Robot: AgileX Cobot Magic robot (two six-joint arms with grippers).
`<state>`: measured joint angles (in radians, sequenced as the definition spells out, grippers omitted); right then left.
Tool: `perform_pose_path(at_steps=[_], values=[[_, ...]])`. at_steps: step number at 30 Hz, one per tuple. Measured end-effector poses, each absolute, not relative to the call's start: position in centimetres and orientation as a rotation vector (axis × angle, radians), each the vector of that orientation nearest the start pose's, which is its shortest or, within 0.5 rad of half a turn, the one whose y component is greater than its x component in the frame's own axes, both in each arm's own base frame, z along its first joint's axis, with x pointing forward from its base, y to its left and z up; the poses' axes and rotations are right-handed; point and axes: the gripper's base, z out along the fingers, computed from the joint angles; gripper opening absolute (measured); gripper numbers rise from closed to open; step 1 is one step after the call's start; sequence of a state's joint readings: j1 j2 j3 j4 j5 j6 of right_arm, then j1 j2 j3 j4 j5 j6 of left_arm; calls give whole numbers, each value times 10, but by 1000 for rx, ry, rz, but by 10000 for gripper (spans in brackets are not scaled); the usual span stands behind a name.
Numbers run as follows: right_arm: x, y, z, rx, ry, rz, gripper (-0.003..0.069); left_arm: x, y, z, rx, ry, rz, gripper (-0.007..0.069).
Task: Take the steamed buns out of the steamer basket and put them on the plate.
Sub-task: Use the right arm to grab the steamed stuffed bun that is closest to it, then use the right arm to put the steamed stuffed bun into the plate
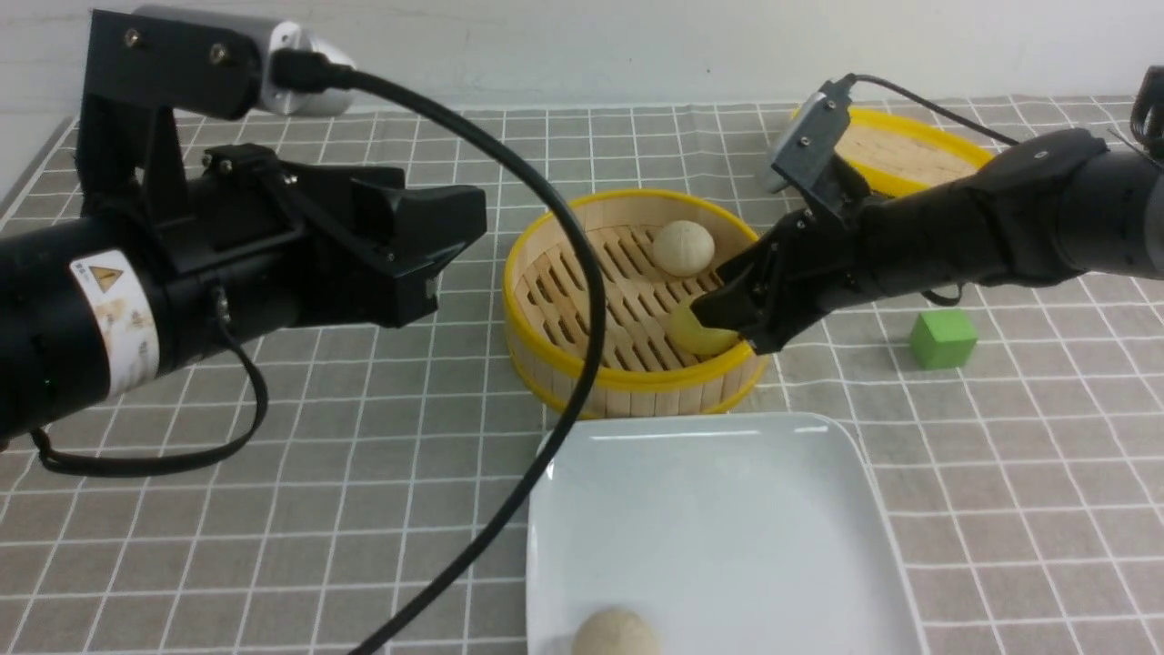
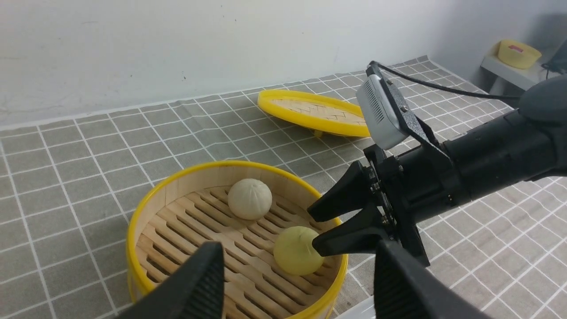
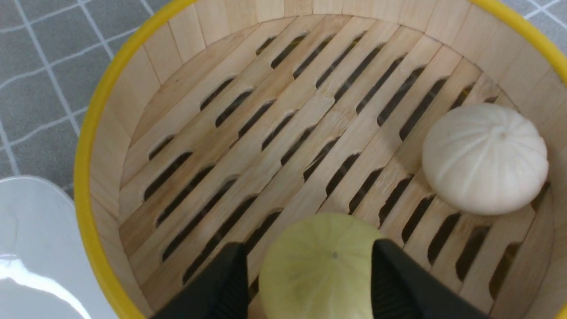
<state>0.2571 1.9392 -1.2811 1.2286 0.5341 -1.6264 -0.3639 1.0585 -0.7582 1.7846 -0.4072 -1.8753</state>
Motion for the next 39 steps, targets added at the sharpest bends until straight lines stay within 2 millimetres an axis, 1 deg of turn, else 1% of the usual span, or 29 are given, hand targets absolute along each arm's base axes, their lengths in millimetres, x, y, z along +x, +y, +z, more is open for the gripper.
perform_pose_path(at_steps=[6, 10, 12, 13, 14, 18, 19, 20, 24, 25, 26, 27, 29, 30, 31, 34, 35, 37, 39], values=[[396, 150, 182, -1061, 2049, 464, 386, 198, -113, 331, 550, 1824, -670, 463], [398, 155, 179, -1069, 2034, 429, 382, 198, -113, 331, 549, 1825, -671, 463], [398, 157, 178, -1072, 2031, 407, 360, 198, -113, 331, 549, 1825, -671, 463], [399, 158, 178, -1075, 2028, 391, 328, 198, -113, 331, 549, 1825, -671, 463], [398, 158, 178, -1076, 2026, 389, 321, 198, -113, 331, 549, 1825, -671, 463], [399, 159, 175, -1083, 2024, 358, 85, 198, -113, 331, 552, 1825, -674, 463], [399, 159, 175, -1083, 2024, 358, 38, 198, -113, 331, 552, 1825, -674, 463], [400, 159, 175, -1082, 2024, 357, 16, 198, -113, 331, 552, 1825, -674, 463], [400, 159, 177, -1080, 2021, 351, 8, 197, -113, 331, 553, 1825, -675, 463], [399, 158, 184, -1078, 2005, 345, 8, 197, -113, 331, 553, 1825, -675, 463], [399, 158, 185, -1080, 2002, 343, 8, 197, -113, 331, 553, 1825, -675, 463], [396, 158, 198, -1085, 1971, 335, 8, 197, -113, 331, 553, 1825, -675, 463], [391, 158, 215, -1097, 1934, 340, 8, 197, -113, 331, 553, 1825, -675, 456], [390, 157, 217, -1092, 1931, 340, 8, 197, -113, 331, 553, 1825, -675, 456], [385, 157, 232, -1092, 1912, 352, 8, 197, -113, 331, 553, 1825, -675, 450], [370, 155, 255, -1120, 1916, 386, 10, 197, -113, 331, 553, 1825, -675, 440], [367, 154, 259, -1126, 1917, 390, 10, 197, -113, 331, 553, 1825, -675, 438], [352, 151, 269, -1160, 2005, 437, 13, 198, -113, 331, 552, 1825, -674, 432], [337, 146, 271, -1210, 2127, 462, 14, 198, -113, 331, 552, 1825, -674, 429]])
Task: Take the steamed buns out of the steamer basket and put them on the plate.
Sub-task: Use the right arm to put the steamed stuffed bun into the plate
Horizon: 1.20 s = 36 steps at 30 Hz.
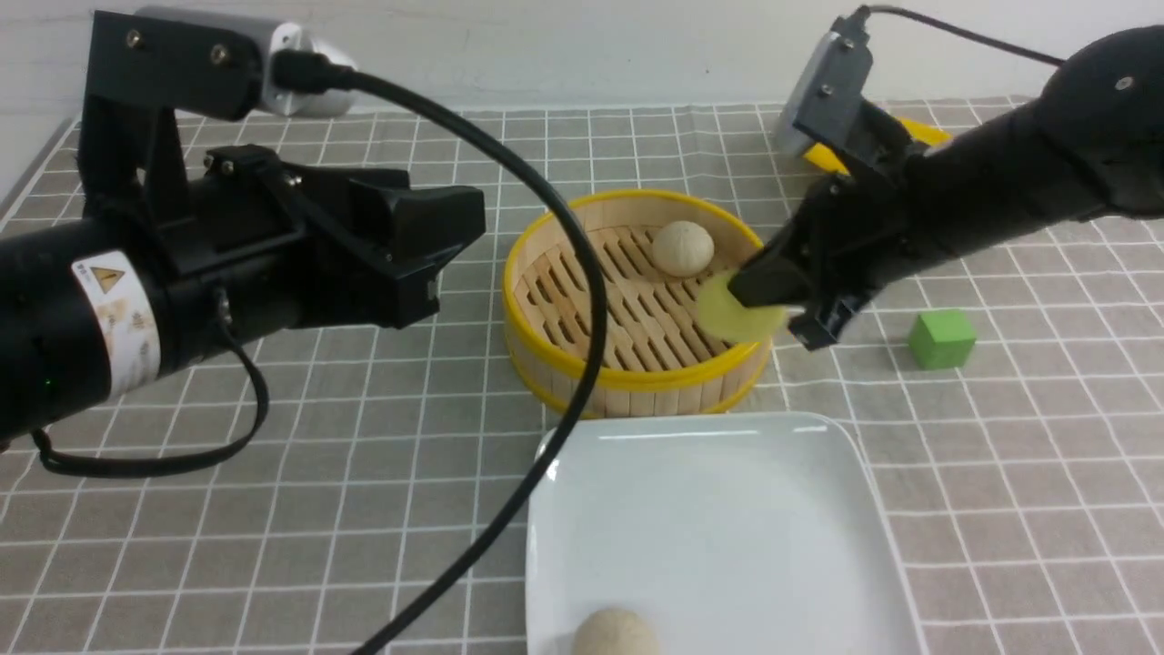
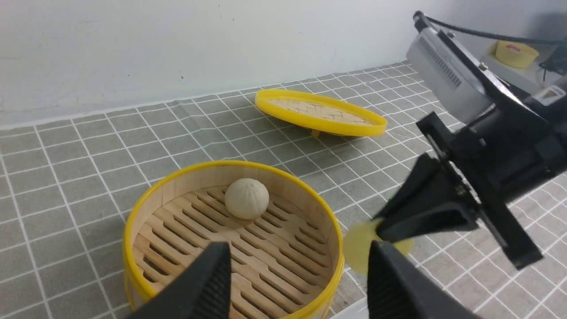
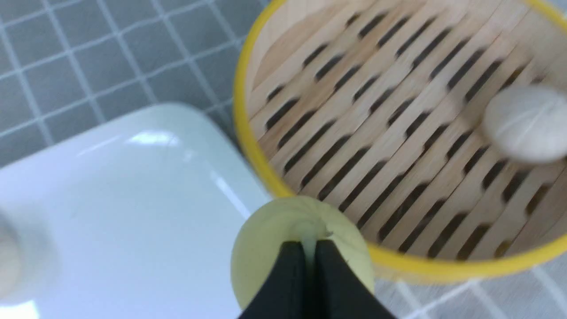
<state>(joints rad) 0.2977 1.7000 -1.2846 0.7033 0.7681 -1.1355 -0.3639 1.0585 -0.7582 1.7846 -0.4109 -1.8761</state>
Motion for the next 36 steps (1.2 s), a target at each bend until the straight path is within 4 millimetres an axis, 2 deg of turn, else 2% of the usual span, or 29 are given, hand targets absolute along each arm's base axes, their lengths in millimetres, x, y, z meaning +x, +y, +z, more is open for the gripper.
perform_pose_path(at_steps=[5, 6, 8, 9, 11, 14, 19, 23, 27, 32, 36], values=[[304, 141, 270, -1252, 2348, 520, 15, 198, -113, 331, 552, 1825, -674, 429], [302, 141, 270, -1257, 2351, 523, 15, 198, -113, 331, 552, 1825, -674, 429], [281, 147, 276, -1284, 2361, 571, 15, 198, -113, 331, 552, 1825, -674, 429], [280, 146, 276, -1283, 2361, 574, 15, 198, -113, 331, 552, 1825, -674, 429], [259, 154, 281, -1318, 2349, 618, 15, 198, -113, 331, 552, 1825, -674, 429], [242, 160, 273, -1345, 2364, 647, 15, 198, -113, 331, 552, 1825, -674, 429], [229, 162, 246, -1342, 2403, 626, 15, 197, -114, 331, 558, 1825, -681, 429], [229, 160, 237, -1309, 2398, 596, 17, 196, -114, 331, 566, 1826, -690, 429], [231, 161, 237, -1291, 2384, 591, 33, 196, -115, 331, 568, 1826, -692, 429], [228, 161, 234, -1329, 2396, 611, 147, 196, -115, 331, 568, 1826, -692, 429], [226, 164, 231, -1309, 2429, 684, 390, 196, -115, 331, 568, 1826, -692, 428]])
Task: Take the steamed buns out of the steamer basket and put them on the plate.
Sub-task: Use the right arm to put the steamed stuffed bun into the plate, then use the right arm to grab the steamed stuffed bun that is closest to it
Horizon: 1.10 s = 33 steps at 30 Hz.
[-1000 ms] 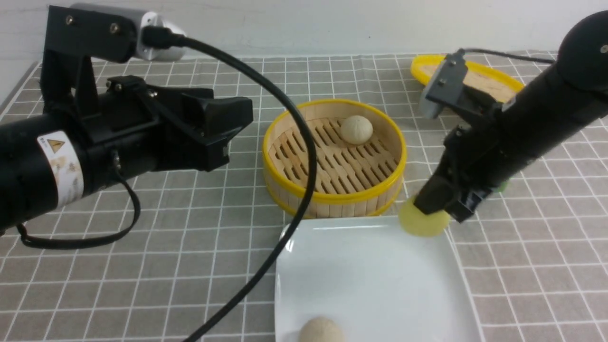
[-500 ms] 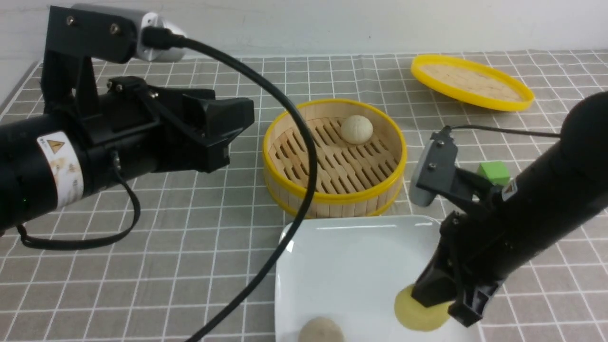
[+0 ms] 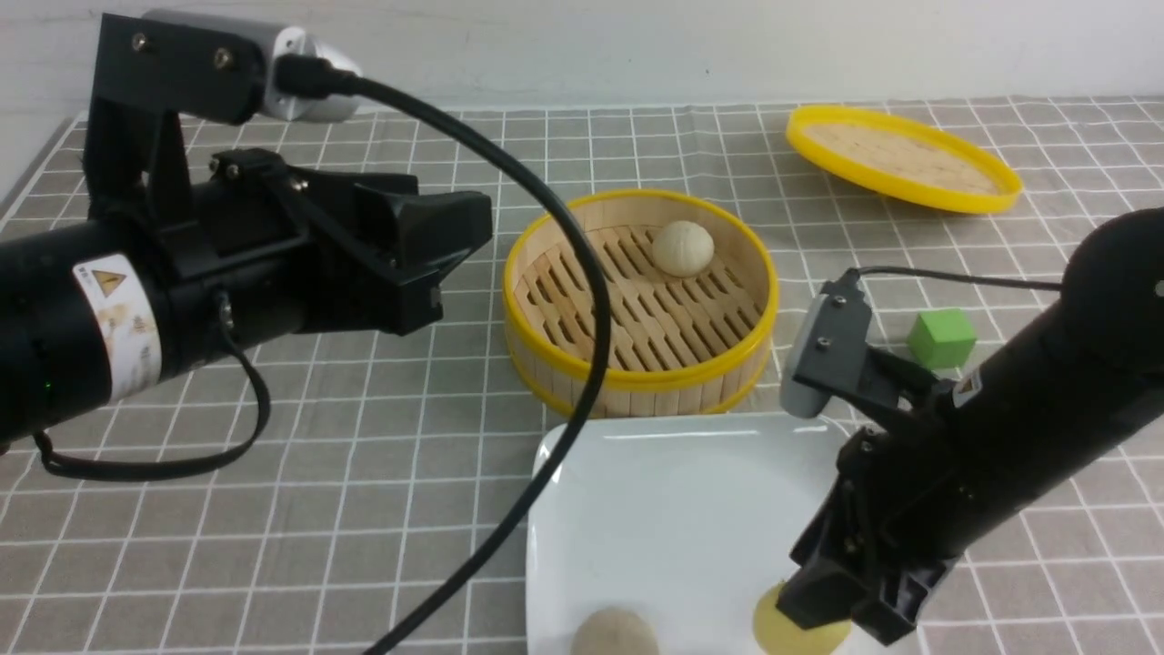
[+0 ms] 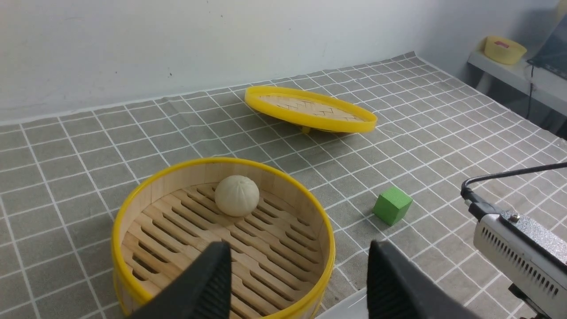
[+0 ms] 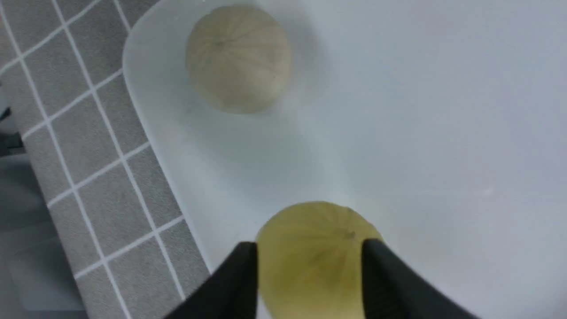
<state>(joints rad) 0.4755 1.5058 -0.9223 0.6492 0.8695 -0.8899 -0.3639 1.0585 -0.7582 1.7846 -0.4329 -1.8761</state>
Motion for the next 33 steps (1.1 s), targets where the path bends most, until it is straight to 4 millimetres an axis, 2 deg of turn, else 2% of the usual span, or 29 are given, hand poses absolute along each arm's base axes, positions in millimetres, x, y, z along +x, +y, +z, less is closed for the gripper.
perform_pose_path(at_steps=[1, 2, 3, 5, 8, 12, 16, 18, 19, 23, 24, 25, 27, 29, 33], values=[[227, 165, 231, -1300, 2429, 694, 443, 196, -115, 331, 568, 1826, -692, 428], [227, 165, 231, -1291, 2426, 699, 462, 196, -115, 331, 568, 1826, -692, 428], [229, 166, 232, -1276, 2410, 696, 522, 196, -115, 331, 568, 1826, -692, 428], [235, 167, 233, -1255, 2352, 648, 564, 196, -115, 331, 568, 1826, -692, 428], [247, 167, 236, -1196, 2256, 553, 577, 196, -115, 331, 569, 1826, -693, 428], [261, 169, 248, -1123, 2158, 474, 570, 196, -115, 331, 569, 1826, -693, 428], [281, 175, 283, -1042, 2020, 413, 521, 196, -115, 331, 574, 1826, -699, 428], [286, 175, 292, -1021, 1986, 397, 502, 195, -115, 331, 575, 1826, -700, 428], [296, 173, 310, -978, 1933, 371, 470, 195, -115, 331, 577, 1826, -702, 428], [318, 150, 329, -868, 1907, 312, 406, 195, -115, 331, 580, 1826, -706, 428], [326, 140, 329, -827, 1921, 294, 391, 195, -115, 331, 580, 1826, -706, 428], [327, 138, 329, -821, 1924, 292, 384, 195, -115, 331, 580, 1826, -706, 428], [343, 118, 319, -763, 1981, 264, 358, 195, -115, 331, 580, 1826, -706, 428], [348, 115, 310, -759, 2011, 265, 353, 195, -115, 331, 580, 1826, -706, 428], [364, 116, 278, -804, 2075, 280, 347, 195, -115, 331, 579, 1826, -704, 428]])
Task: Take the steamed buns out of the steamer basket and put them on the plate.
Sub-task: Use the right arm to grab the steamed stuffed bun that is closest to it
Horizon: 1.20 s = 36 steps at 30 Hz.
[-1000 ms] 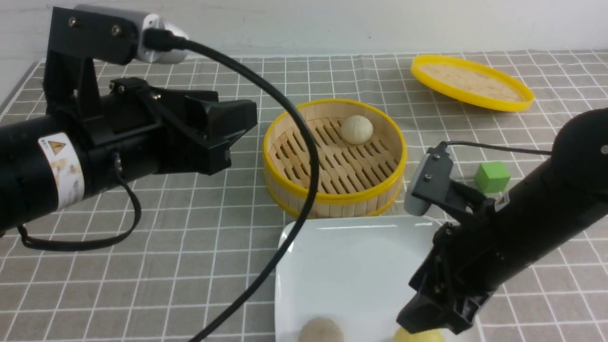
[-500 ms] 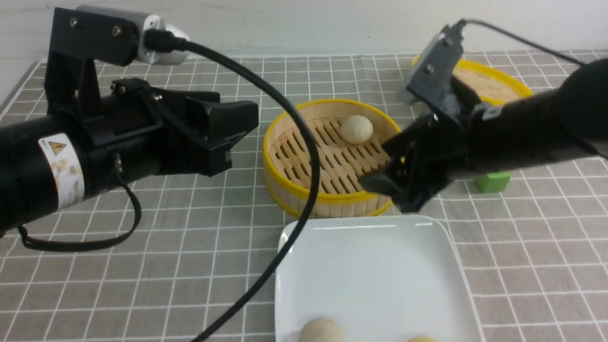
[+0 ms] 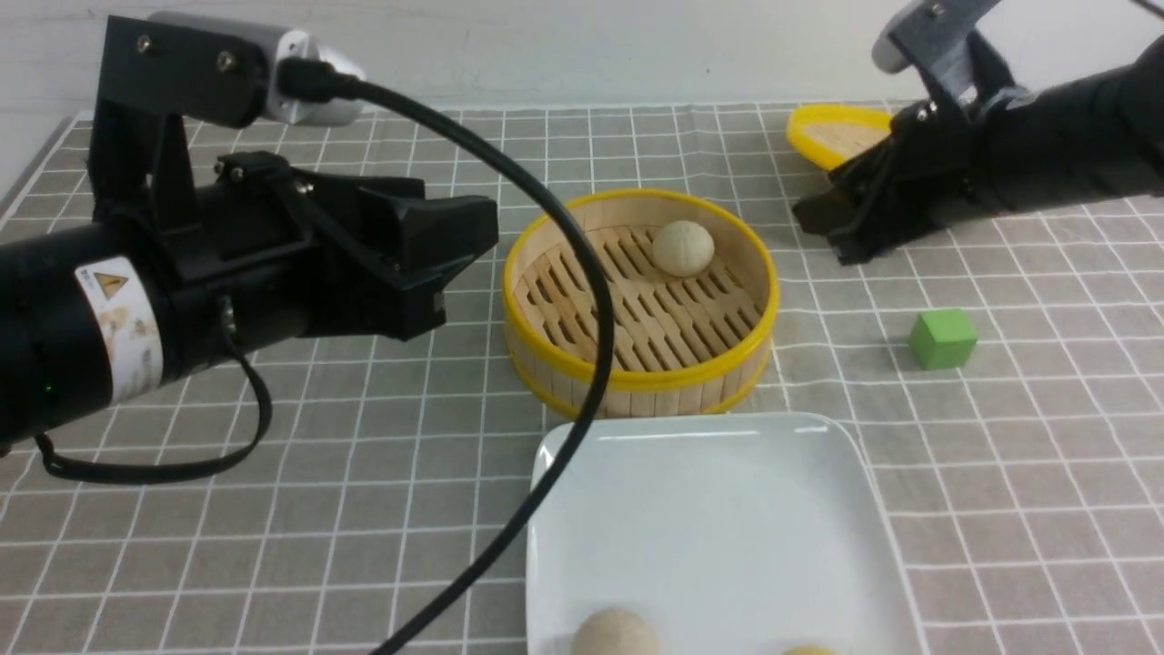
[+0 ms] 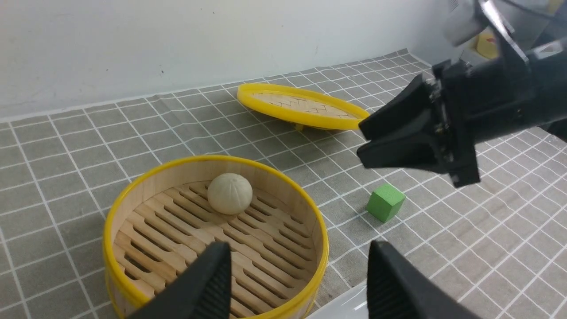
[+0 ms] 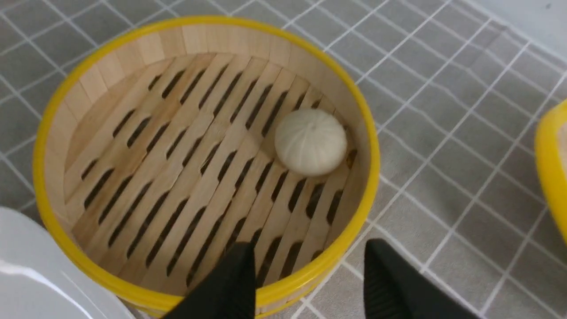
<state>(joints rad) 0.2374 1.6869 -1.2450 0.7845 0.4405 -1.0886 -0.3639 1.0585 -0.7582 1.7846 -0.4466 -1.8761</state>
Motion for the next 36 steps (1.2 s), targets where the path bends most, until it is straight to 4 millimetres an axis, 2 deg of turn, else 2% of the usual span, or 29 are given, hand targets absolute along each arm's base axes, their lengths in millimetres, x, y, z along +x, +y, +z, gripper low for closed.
perform_pose_path(at_steps=[2, 4, 9, 17, 28, 36], values=[[369, 119, 270, -816, 2080, 294, 347, 196, -115, 331, 574, 1826, -699, 428], [383, 125, 257, -828, 2076, 322, 347, 196, -115, 331, 571, 1826, -695, 428], [404, 133, 251, -823, 2036, 359, 347, 196, -114, 331, 568, 1826, -692, 428], [443, 147, 230, -853, 2017, 418, 347, 196, -114, 331, 567, 1826, -691, 428], [455, 152, 214, -921, 2009, 423, 347, 196, -114, 331, 566, 1826, -690, 428], [462, 155, 187, -989, 2023, 412, 347, 196, -114, 331, 566, 1827, -690, 428]])
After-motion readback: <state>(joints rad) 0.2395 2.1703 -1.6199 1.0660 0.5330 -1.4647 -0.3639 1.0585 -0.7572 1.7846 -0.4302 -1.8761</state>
